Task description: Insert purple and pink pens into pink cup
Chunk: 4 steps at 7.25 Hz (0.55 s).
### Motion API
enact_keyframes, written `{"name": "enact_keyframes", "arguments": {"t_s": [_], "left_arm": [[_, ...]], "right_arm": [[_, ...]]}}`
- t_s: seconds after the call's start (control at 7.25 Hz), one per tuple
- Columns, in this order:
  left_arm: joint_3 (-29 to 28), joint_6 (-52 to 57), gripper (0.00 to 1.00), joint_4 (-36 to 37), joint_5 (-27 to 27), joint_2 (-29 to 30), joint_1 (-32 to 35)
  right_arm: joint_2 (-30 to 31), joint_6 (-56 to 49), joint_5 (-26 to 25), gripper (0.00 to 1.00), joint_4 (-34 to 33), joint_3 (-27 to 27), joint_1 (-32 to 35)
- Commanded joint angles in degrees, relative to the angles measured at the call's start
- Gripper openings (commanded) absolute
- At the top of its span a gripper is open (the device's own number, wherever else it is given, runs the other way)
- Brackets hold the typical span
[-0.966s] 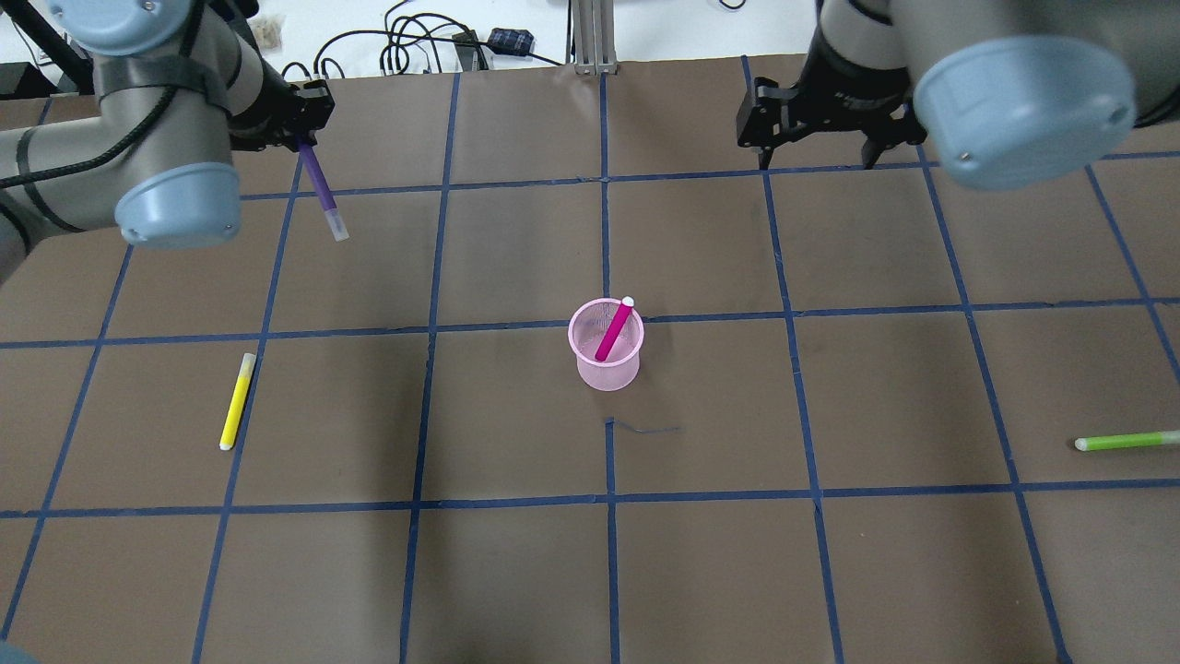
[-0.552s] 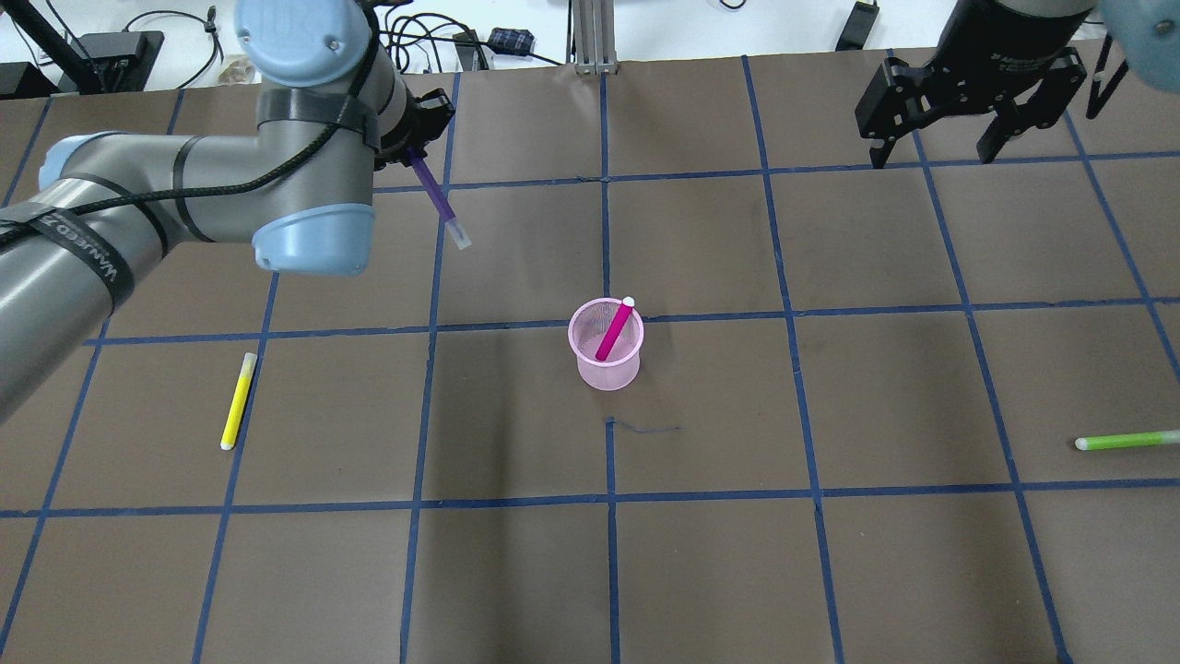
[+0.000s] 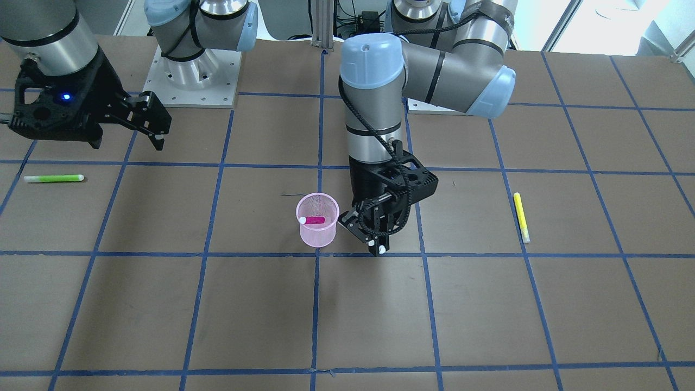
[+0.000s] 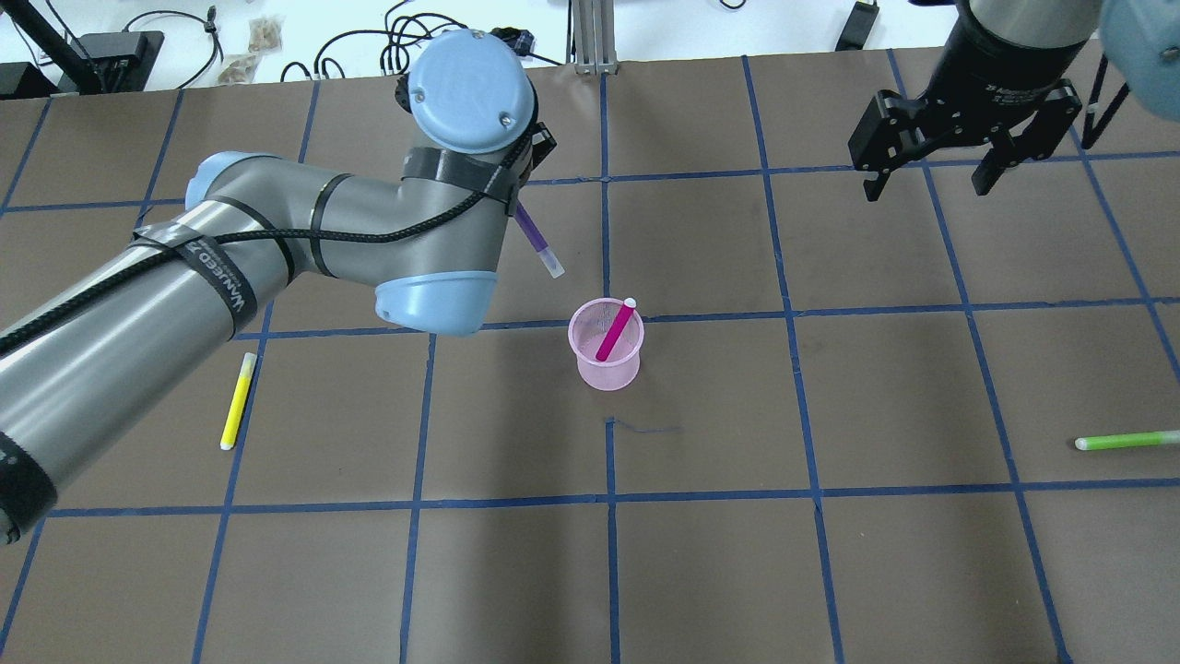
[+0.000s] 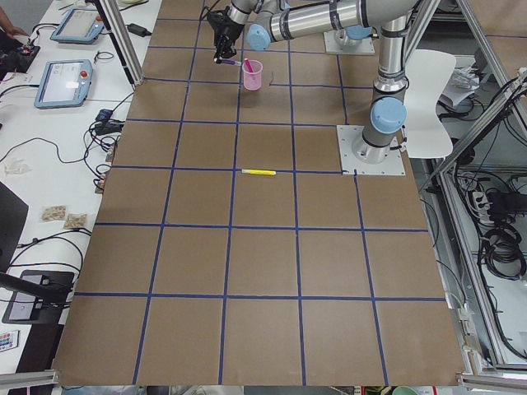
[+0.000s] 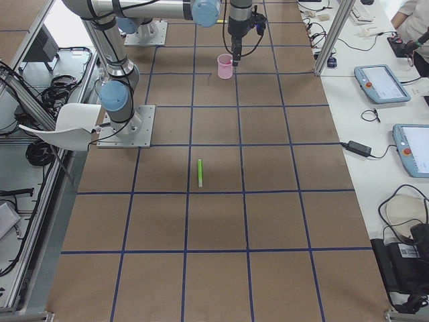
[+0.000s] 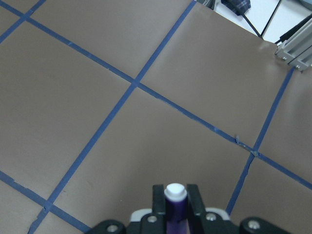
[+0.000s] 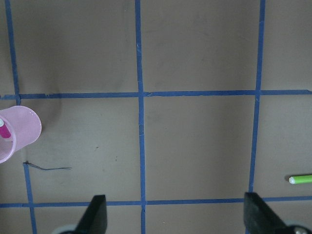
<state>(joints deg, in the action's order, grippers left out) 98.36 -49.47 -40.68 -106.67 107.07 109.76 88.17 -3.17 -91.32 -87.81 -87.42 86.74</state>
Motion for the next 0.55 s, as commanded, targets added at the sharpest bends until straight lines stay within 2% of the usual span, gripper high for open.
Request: {"name": "enact_keyframes", "arguments": {"t_s": [0.0, 0.14, 0.41], "left_arm": [[0.25, -5.19, 0.0, -0.01, -5.28, 1.47, 5.01], [1.65, -6.24, 0.0, -0.01, -7.39, 2.08, 6.51], [2.89, -8.88, 0.0, -0.01, -7.33, 2.44, 7.74]], "right_arm": [[-0.28, 1.59, -0.35, 1.0, -0.08, -0.38, 0.98], [-0.28, 1.68, 0.26, 1.0, -0.08, -0.38, 1.06], [-0.37, 1.68, -0.26, 1.0, -0.08, -0.38, 0.89]]}}
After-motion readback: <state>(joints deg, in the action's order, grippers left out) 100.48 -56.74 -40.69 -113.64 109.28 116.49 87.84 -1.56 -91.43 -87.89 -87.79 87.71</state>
